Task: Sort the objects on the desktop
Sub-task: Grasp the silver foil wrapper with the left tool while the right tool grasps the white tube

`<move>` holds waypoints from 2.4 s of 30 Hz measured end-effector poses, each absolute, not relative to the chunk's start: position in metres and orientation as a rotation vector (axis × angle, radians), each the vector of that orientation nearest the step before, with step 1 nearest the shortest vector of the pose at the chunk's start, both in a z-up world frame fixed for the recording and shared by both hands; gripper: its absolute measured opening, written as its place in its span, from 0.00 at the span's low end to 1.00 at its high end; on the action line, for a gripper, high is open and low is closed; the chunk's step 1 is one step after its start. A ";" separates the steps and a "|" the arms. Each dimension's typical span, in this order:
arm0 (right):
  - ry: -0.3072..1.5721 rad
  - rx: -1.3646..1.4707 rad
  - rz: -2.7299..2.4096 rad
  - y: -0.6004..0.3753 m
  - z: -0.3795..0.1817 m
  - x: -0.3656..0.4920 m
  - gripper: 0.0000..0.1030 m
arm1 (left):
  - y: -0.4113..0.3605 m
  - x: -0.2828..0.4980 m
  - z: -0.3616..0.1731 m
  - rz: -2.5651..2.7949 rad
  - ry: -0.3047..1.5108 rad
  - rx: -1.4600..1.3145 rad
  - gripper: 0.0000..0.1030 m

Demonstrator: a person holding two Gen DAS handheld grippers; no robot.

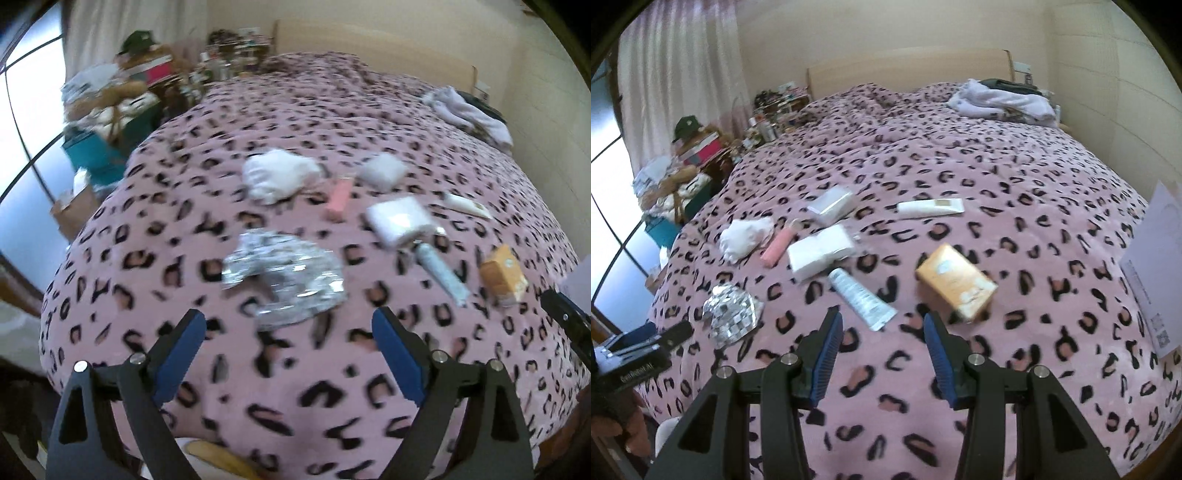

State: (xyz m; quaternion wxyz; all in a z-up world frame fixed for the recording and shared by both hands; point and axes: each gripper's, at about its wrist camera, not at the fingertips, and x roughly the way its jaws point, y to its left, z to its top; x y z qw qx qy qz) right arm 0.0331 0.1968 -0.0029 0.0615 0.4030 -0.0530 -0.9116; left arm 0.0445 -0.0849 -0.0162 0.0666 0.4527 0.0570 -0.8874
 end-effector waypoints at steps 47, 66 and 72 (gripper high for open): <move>0.123 1.434 -2.492 0.119 -0.129 -0.107 0.61 | -0.092 -0.081 -0.133 -2.576 0.163 1.558 1.00; 0.117 1.462 -2.474 0.117 -0.138 -0.110 0.67 | -0.085 -0.086 -0.147 -2.625 0.132 1.530 1.00; 0.106 1.457 -2.507 0.119 -0.138 -0.107 0.59 | -0.086 -0.076 -0.142 -2.650 0.194 1.514 0.89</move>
